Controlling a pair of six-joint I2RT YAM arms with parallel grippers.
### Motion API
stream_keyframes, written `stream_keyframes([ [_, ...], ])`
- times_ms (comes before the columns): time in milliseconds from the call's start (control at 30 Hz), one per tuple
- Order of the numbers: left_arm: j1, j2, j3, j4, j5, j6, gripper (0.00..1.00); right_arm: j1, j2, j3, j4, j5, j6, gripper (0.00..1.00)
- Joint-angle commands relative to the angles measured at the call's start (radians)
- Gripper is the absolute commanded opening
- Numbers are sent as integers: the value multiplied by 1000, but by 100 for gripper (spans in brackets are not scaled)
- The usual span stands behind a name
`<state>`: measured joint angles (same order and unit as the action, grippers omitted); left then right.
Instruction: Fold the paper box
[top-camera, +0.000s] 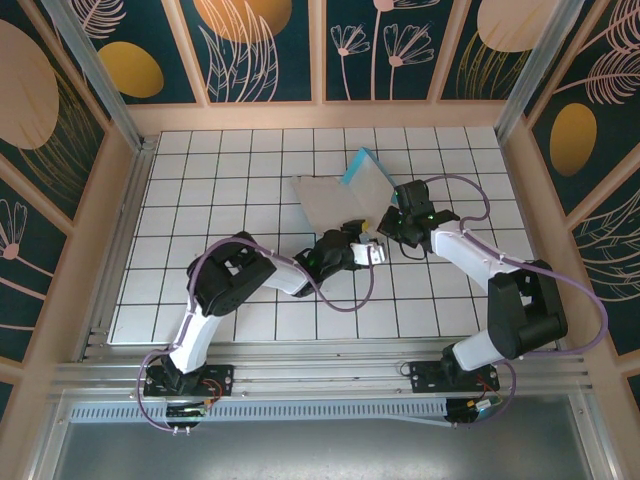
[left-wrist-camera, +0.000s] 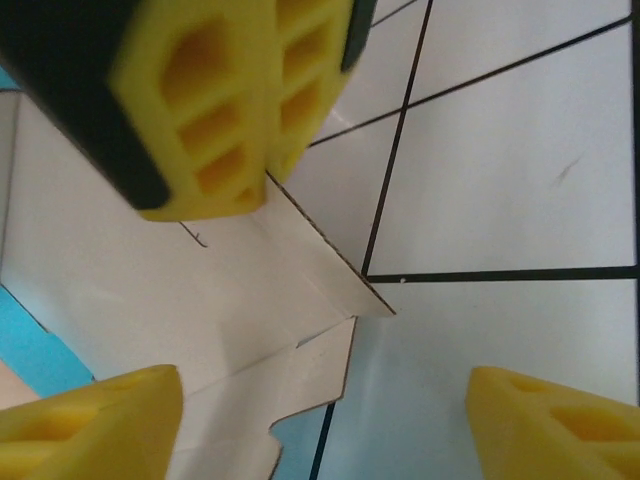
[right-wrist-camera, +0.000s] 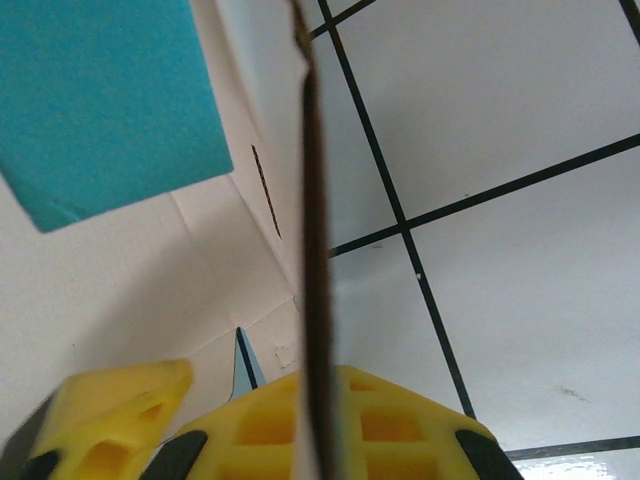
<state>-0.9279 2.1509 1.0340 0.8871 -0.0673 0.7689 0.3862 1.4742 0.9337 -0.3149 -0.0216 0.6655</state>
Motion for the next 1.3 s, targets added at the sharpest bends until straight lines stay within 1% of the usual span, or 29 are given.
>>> stream_keyframes([
  [0, 9, 34, 34, 51, -20, 18, 64, 9, -35, -7, 4, -16, 21, 0],
  [33, 13, 34, 39, 46, -8, 6, 60, 9, -35, -8, 4, -15, 22, 0],
  [100, 21, 32, 53, 25, 8, -18, 45, 9, -36, -7, 2, -13, 21, 0],
  [200, 29, 26, 65, 1, 20, -43, 33, 10, -38, -8, -6, 11, 15, 0],
  [233, 33, 20, 63, -4, 26, -55, 31, 11, -38, -7, -12, 24, 13, 0],
  [367, 45, -3, 66, -68, 88, -110, 28, 12, -42, -13, -9, 32, 2, 0],
  [533, 58, -18, 82, -153, 143, -156, 20, 23, -45, -11, -11, 103, -22, 0],
  [633, 68, -27, 90, -186, 158, -178, 16, 38, -39, -1, -27, 150, -54, 0],
  [800, 95, -39, 116, -245, 204, -205, 9, 42, -34, -13, -7, 144, -81, 0],
  [900, 113, -39, 144, -300, 235, -230, 8, 46, -28, -17, -5, 163, -95, 0],
  [967, 126, -32, 184, -349, 253, -278, 9, 48, -23, -21, -1, 157, -97, 0],
  [1067, 138, 6, 310, -509, 289, -372, 10, 64, -24, -36, 34, 155, -112, 0],
  [1167, 141, 58, 438, -668, 361, -442, 11, 83, -25, -56, 78, 171, -148, 0],
  [1267, 147, 99, 537, -789, 434, -497, 12, 89, -17, -74, 109, 177, -192, 0],
])
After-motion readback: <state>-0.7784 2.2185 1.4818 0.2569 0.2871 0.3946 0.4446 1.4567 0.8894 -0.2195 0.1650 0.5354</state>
